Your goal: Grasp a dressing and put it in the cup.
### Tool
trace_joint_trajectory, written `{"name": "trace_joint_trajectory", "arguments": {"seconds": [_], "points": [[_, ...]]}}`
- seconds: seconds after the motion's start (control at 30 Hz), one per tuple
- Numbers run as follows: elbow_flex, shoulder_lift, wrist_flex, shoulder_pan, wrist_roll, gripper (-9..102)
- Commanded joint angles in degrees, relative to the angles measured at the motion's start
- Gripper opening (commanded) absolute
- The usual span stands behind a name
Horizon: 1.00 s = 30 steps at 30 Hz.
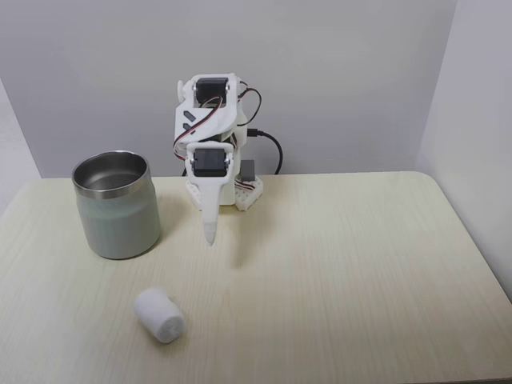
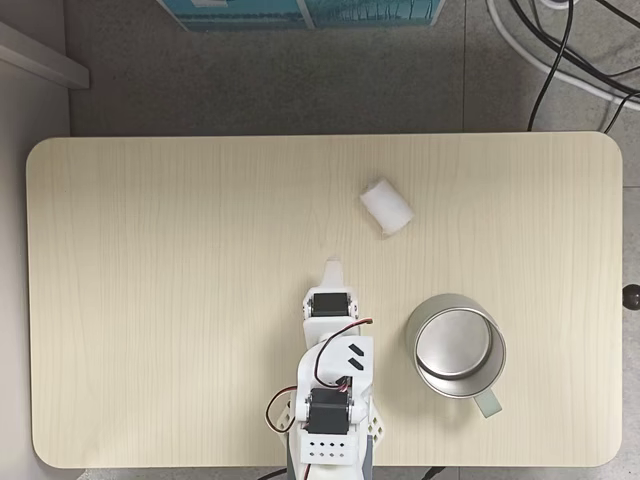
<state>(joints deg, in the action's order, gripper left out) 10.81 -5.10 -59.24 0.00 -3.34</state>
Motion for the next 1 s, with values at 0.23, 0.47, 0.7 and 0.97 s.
{"name": "trace_joint_trajectory", "arguments": {"seconds": [0.23, 0.47, 0.7, 0.97], "points": [[0.5, 0.1, 0.3, 1.7, 1.6, 0], [0.5, 0.1, 0.3, 1.7, 1.7, 0], [2.7, 0.1, -0.3, 1.7, 2.8, 0], [21.4, 6.8, -6.3, -0.8, 6.9, 2]]}}
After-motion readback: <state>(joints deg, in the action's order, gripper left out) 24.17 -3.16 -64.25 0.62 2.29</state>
